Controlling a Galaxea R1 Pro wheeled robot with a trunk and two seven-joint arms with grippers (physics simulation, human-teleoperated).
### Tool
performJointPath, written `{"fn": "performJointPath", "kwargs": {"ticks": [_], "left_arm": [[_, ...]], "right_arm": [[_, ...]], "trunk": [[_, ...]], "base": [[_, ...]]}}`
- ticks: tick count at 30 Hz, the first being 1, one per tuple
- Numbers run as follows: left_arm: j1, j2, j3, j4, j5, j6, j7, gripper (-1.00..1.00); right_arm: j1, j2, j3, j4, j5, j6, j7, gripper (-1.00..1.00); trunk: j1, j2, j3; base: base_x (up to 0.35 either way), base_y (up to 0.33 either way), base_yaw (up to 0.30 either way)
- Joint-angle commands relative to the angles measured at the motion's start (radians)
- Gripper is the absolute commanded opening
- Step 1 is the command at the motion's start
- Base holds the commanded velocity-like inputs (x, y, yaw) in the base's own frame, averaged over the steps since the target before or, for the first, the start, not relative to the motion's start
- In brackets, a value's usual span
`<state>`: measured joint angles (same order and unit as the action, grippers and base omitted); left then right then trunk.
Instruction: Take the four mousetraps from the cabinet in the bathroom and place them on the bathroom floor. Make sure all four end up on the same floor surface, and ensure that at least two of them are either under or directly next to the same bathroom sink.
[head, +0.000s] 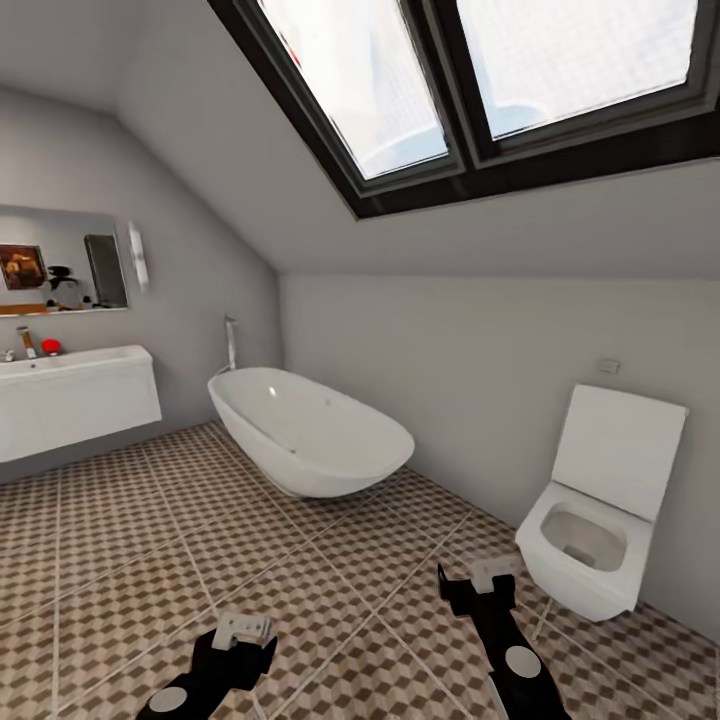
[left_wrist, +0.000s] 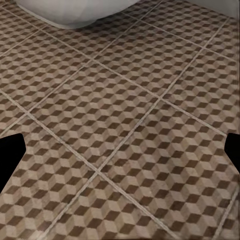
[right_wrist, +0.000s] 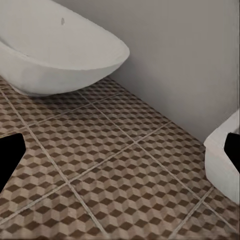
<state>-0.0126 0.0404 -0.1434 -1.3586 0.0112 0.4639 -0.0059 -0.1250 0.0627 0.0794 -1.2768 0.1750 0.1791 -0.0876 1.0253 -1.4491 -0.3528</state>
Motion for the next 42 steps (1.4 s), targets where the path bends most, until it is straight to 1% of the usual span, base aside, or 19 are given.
{"fn": "performJointPath", "kwargs": {"ticks": [1,7,12,42], "left_arm": [[-0.001,0.001,-0.002,-0.001,0.001,0.005,-0.001,1.00],[0.000,0.001,-0.005,-0.001,0.001,0.004,0.000,1.00],[-0.001,0.001,-0.005,-0.001,0.001,0.004,0.000,1.00],[0.000,0.001,-0.005,-0.002,0.001,0.002,0.000,1.00]], "right_arm": [[-0.001,0.000,0.002,-0.001,0.011,0.008,-0.004,1.00],[-0.001,0.000,0.002,-0.001,0.010,0.008,-0.004,1.00],[-0.001,0.000,0.002,-0.002,0.011,0.008,-0.004,1.00],[-0.001,0.000,0.001,-0.001,0.011,0.008,-0.005,1.00]], "trunk": [[0.000,-0.001,0.000],[0.000,-0.001,0.006],[0.000,-0.001,0.011],[0.000,-0.001,0.040]], "base": [[-0.222,0.221,-0.261],[-0.207,0.201,-0.261],[-0.087,0.068,-0.261],[-0.004,0.003,-0.261]]}}
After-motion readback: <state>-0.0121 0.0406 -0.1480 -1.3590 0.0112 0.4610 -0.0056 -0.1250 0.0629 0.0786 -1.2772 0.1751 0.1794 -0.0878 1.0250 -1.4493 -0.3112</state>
